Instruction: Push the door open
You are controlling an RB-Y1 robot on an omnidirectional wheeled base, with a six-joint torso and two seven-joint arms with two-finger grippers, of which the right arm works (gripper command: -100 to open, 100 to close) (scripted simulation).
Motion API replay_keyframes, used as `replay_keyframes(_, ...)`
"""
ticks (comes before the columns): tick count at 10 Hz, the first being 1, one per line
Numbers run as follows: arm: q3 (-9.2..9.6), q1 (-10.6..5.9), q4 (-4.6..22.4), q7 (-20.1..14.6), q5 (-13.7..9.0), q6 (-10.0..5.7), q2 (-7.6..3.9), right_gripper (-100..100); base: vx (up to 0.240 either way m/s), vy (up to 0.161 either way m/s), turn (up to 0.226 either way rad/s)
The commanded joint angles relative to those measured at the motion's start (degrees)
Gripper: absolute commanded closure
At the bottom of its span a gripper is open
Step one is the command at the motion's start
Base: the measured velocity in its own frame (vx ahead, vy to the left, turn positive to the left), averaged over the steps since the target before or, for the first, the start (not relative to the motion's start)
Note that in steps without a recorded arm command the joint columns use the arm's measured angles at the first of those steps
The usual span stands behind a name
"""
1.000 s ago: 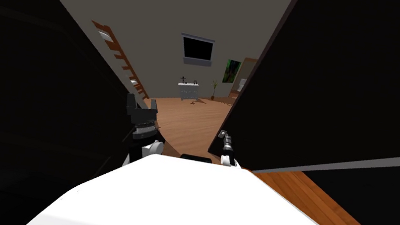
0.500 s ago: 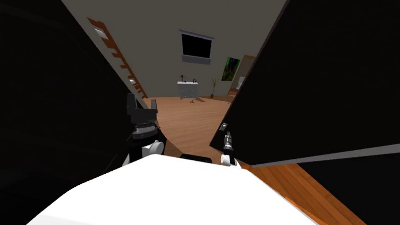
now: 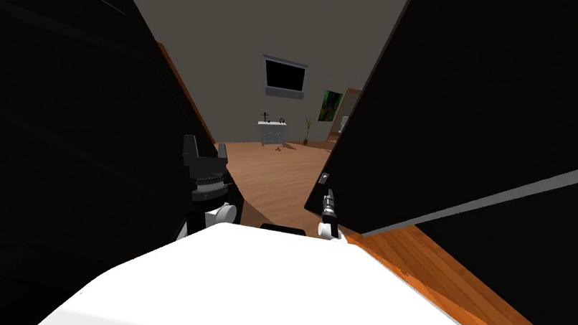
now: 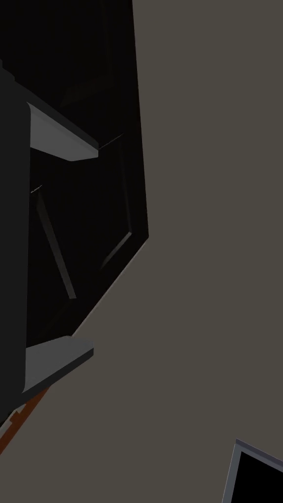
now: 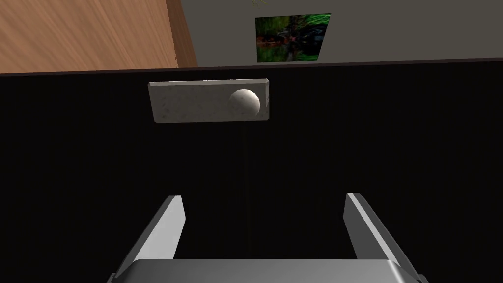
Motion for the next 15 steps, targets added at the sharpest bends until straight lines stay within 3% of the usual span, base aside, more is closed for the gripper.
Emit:
replay_keyframes(1,-0.13,-0.01,0.00,0.11,-0.05,-0.16,-0.15,-100,0.170,-0.009,0.023)
replay_keyframes(10,-1.02,0.15,0.68,0.50,-0.45,-1.57,0.09,-100,0.207,-0.048,0.026)
replay_keyframes(11,-1.02,0.15,0.68,0.50,-0.45,-1.57,0.09,100,-0.014,0.004,0.006)
replay_keyframes(15,-1.02,0.15,0.68,0.50,-0.45,-1.57,0.09,100,-0.016,0.003,0.002)
